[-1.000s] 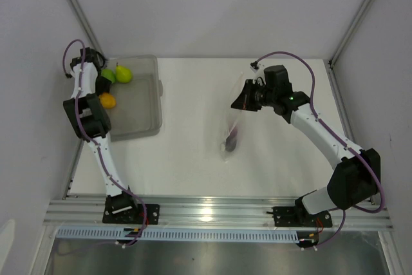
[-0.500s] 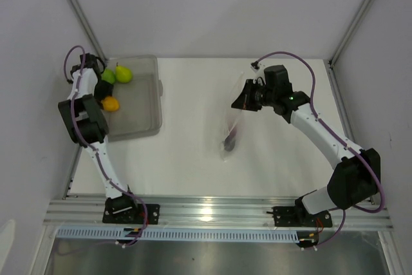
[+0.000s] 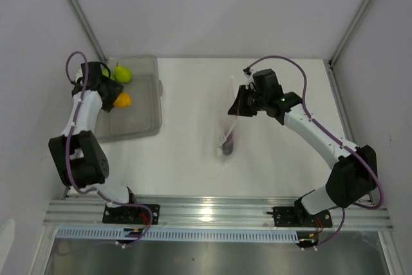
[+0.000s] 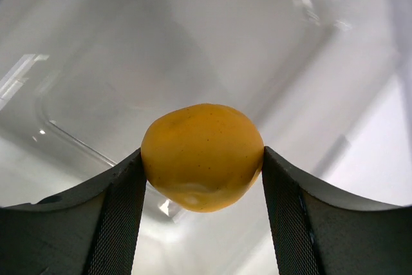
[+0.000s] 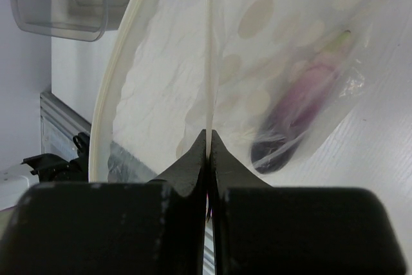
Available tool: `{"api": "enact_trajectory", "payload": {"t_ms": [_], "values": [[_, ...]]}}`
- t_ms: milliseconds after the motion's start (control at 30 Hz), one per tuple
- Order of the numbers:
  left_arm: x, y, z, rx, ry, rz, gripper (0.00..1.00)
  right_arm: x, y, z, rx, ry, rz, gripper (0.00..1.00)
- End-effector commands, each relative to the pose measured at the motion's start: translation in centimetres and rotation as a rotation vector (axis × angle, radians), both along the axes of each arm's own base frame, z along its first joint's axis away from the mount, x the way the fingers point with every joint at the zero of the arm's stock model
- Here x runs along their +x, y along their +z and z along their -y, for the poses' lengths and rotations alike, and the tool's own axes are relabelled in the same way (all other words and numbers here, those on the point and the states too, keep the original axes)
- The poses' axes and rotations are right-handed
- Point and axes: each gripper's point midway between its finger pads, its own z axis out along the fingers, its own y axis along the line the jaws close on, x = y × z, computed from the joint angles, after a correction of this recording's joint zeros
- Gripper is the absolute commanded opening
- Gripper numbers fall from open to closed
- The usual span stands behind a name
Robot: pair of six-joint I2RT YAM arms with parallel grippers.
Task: Place the food in the zip-top bag and seal the zipper
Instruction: Pick up the fake fruit from the bin, then place the fake fruit in the zipper food storage bag.
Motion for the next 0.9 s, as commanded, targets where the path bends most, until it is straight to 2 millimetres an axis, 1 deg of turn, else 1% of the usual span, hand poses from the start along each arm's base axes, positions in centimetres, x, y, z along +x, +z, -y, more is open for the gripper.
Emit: {"api": "enact_trajectory", "payload": {"t_ms": [0,33,67,100,133,167,200,233,267,300,333,367,400,433,467,500,533,567,600,633,667,700,733,767,833,867], "values": [[0.7,6.3,4.2,-0.019,-0.125,0.252,0.01,0.4,1.3,-0.5,-0.024,-0.035,0.016,0.00],[0.0,5.6,5.1,-0.021,-0.145,0.262,0.00,0.4,1.4,-0.4,-0.031,-0.044,0.013,0.00],[-0.6,8.0,6.8,-0.037,-0.203,0.334,0.01,0.2,1.7,-0.4,-0.038,-0.046,0.010,0.00],[-0.9,8.7,8.4,-0.043,-0.250,0.362,0.01,0.3,1.8,-0.5,-0.048,-0.055,0.016,0.00],[-1.5,8.4,9.4,-0.047,-0.286,0.384,0.01,0.2,2.0,-0.5,-0.053,-0.065,0.019,0.00],[-2.4,10.6,11.7,-0.068,-0.378,0.459,0.01,0.2,2.5,-0.3,-0.062,-0.075,0.018,0.00],[-3.3,9.8,12.9,-0.089,-0.422,0.464,0.01,0.2,2.7,-0.4,-0.070,-0.085,0.023,0.00],[-3.4,11.3,13.9,-0.088,-0.466,0.537,0.01,0.1,3.0,-0.4,-0.074,-0.091,0.023,0.00],[-4.4,13.4,15.6,-0.087,-0.540,0.617,0.01,0.0,3.5,-0.4,-0.080,-0.094,0.019,0.00],[-5.6,12.4,17.5,-0.138,-0.625,0.627,0.01,0.1,3.3,-0.5,-0.093,-0.099,0.010,0.00],[-6.2,13.1,18.3,-0.145,-0.667,0.658,0.01,-0.1,3.3,-0.6,-0.102,-0.101,0.003,0.00],[-6.8,14.7,20.9,-0.147,-0.776,0.725,0.01,-0.2,2.9,-0.6,-0.123,-0.105,-0.015,0.00],[-8.0,15.9,22.6,-0.179,-0.862,0.756,0.01,0.1,2.6,-0.8,-0.138,-0.108,-0.023,0.00],[-8.7,16.0,23.8,-0.204,-0.911,0.756,0.01,-0.3,2.1,-1.1,-0.167,-0.111,-0.034,0.00],[-9.5,17.3,25.4,-0.224,-0.984,0.808,0.01,-0.2,1.7,-1.2,-0.183,-0.112,-0.036,0.00],[-10.6,18.1,26.5,-0.253,-1.046,0.829,0.01,-0.2,1.3,-1.6,-0.196,-0.112,-0.041,0.00],[-11.2,18.5,27.2,-0.267,-1.074,0.844,0.01,-0.3,0.9,-2.0,-0.202,-0.111,-0.039,0.00],[-12.1,19.2,28.3,-0.290,-1.121,0.869,0.01,-0.4,0.7,-2.4,-0.196,-0.113,-0.048,0.00],[-12.6,20.4,28.9,-0.285,-1.160,0.929,0.01,-0.3,0.5,-2.6,-0.195,-0.117,-0.052,0.00],[-13.6,21.1,29.3,-0.299,-1.193,0.953,0.01,-0.2,0.0,-2.9,-0.202,-0.117,-0.059,0.00],[-14.2,21.2,29.8,-0.327,-1.212,0.965,0.01,-0.3,-0.2,-3.4,-0.198,-0.109,-0.066,0.00],[-14.7,22.1,30.1,-0.324,-1.239,1.024,0.01,-0.3,-0.4,-3.9,-0.194,-0.102,-0.071,0.00],[-15.4,22.5,30.4,-0.334,-1.270,1.045,0.01,-0.1,-0.6,-4.4,-0.194,-0.097,-0.077,0.00],[-15.8,22.6,30.8,-0.344,-1.290,1.054,0.01,-0.3,-0.5,-5.1,-0.185,-0.086,-0.081,0.00],[-16.4,22.4,31.4,-0.362,-1.341,1.070,0.01,0.0,-0.7,-6.0,-0.175,-0.077,-0.089,0.00],[-16.7,22.6,31.6,-0.383,-1.352,1.080,0.01,-0.2,-0.8,-6.4,-0.168,-0.066,-0.095,0.00]]}}
